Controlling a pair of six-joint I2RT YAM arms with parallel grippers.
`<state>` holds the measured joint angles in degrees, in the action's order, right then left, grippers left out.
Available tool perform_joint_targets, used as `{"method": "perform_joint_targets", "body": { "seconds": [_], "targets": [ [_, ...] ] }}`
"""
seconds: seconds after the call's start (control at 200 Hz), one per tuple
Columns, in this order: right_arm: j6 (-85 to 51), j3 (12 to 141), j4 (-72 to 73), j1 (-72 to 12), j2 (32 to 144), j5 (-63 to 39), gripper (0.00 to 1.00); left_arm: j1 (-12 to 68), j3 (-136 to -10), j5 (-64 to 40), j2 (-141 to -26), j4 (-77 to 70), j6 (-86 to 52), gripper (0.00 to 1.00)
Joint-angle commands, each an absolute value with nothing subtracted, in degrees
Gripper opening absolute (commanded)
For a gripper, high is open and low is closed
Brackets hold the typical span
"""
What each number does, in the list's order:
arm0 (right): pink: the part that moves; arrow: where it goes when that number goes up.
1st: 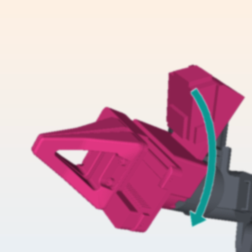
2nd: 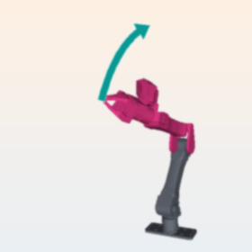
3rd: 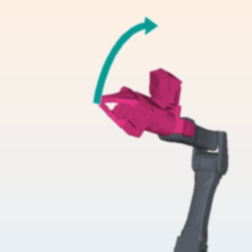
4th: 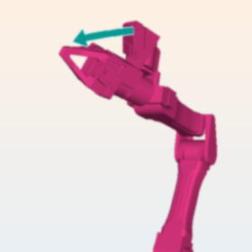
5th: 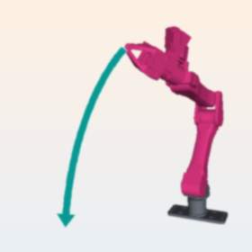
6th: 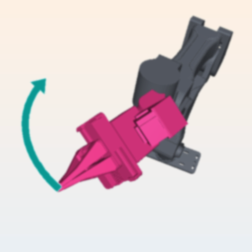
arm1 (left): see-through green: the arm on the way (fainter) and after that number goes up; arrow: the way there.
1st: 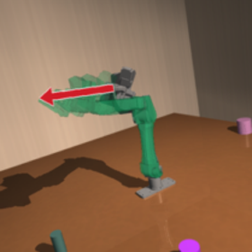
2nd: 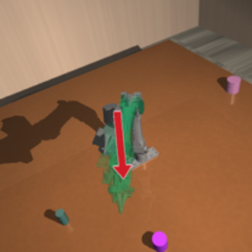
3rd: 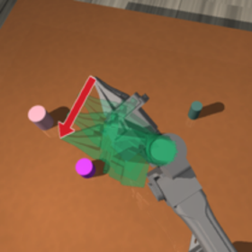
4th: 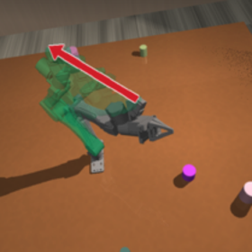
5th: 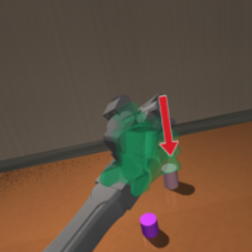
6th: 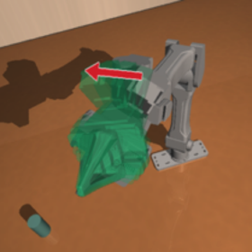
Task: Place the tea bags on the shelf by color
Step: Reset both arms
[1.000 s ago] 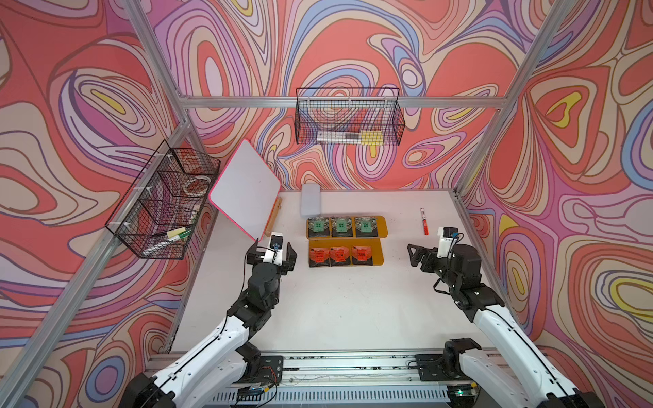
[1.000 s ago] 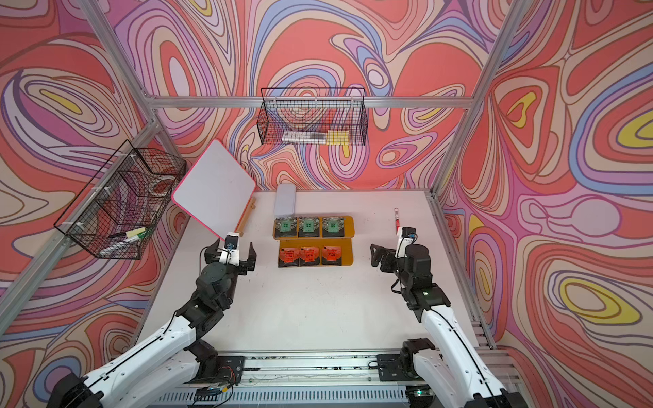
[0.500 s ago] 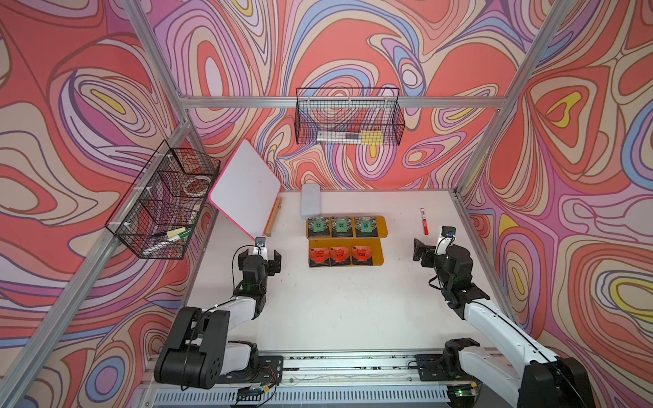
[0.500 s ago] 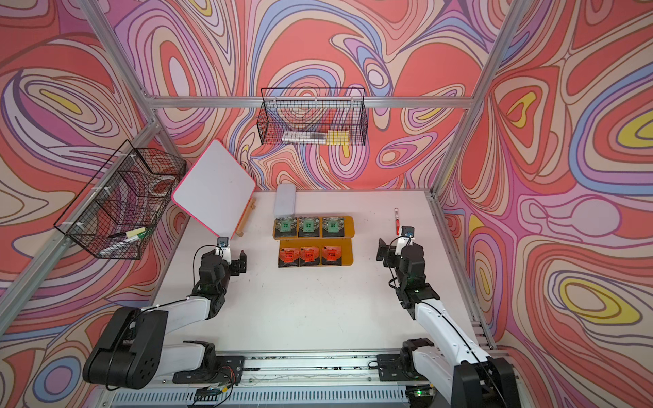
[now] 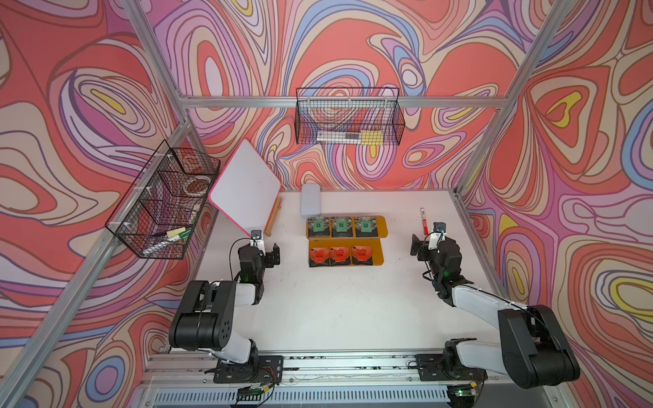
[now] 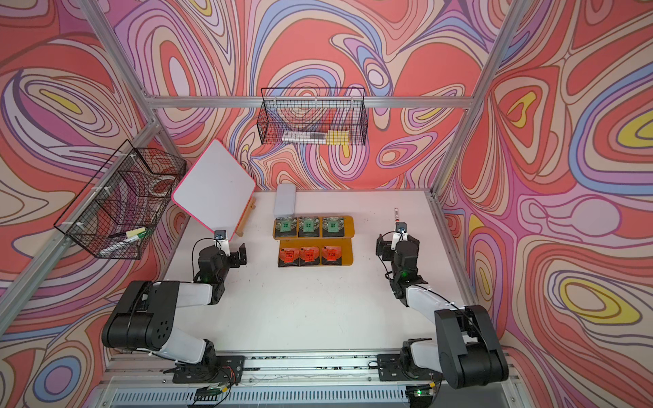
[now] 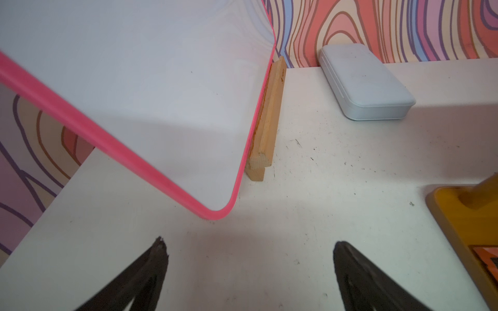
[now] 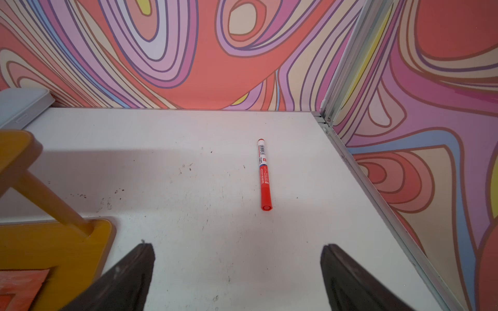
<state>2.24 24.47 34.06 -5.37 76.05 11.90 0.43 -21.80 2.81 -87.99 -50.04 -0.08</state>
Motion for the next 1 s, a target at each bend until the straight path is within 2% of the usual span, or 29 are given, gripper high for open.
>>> {"method": "perform_joint_targets", "body": {
  "seconds": [0.0,0.371,0.511,0.606,0.666,0.997],
  "targets": [
    [3.02,25.55,41.45,-4.71,78.08,10.12,0.98,0.26,-21.74,1.41,-88.11,-50.35,-0.93,0.99],
    [1.11,22.65,60.15,-3.87,94.12,9.04,0.98,0.26,-21.80,1.41,-87.98,-50.06,-0.99,0.99],
    [0.38,21.99,65.25,-3.85,97.90,11.95,0.98,0.31,-21.82,1.36,-87.98,-50.01,-0.98,0.99],
    [-1.52,23.25,63.01,-3.54,97.88,15.06,0.98,0.26,-21.87,1.41,-88.00,-50.01,-0.99,0.99],
    [-3.29,26.92,54.29,-2.54,97.51,14.66,0.98,0.26,-21.88,1.41,-87.98,-49.97,-1.02,0.99],
    [-3.35,26.10,56.50,-1.82,97.47,13.94,0.98,0.26,-21.80,1.41,-88.02,-50.01,-0.97,0.99]
  ]
}}
